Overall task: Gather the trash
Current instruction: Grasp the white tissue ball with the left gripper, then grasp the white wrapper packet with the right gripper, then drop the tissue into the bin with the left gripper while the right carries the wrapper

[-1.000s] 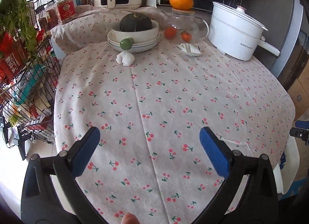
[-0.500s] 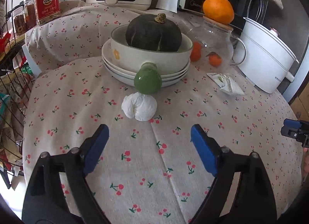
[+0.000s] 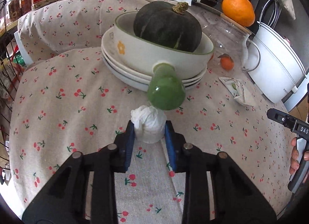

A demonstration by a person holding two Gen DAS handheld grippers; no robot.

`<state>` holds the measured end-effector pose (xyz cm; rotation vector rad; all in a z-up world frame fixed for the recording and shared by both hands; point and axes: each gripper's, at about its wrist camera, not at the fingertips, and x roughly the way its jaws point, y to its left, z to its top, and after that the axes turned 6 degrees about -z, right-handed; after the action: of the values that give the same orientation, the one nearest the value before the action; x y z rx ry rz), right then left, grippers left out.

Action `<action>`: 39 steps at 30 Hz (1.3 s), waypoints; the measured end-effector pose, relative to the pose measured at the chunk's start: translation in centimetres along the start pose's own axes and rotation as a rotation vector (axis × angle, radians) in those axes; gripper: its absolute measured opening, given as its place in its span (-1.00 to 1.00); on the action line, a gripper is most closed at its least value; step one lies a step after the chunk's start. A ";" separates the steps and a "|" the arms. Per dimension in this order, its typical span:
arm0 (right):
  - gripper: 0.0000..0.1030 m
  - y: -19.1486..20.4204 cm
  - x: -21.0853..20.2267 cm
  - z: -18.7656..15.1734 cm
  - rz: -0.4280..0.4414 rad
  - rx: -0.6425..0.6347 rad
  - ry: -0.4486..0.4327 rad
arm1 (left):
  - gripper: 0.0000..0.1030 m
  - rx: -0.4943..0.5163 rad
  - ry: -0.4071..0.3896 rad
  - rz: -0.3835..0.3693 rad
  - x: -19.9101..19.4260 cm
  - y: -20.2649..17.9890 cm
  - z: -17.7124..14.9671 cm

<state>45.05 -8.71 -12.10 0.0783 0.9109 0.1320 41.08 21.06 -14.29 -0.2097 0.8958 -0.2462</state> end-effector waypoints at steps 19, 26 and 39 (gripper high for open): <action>-0.03 4.0 6.7 4.7 -0.065 0.140 0.035 | -0.39 0.056 0.003 -0.046 -6.3 -1.6 -5.6; -0.47 6.1 4.6 2.5 -0.072 -0.008 0.081 | -0.39 0.029 0.049 -0.022 -7.4 -2.3 -6.7; -0.54 5.2 -9.7 -4.7 -0.058 -0.133 0.027 | -0.39 0.028 0.040 -0.033 -16.5 -8.0 -11.2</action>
<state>35.06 -4.95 -6.73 -0.0737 0.9284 0.1397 21.37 17.47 -6.56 -0.1944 0.9282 -0.2937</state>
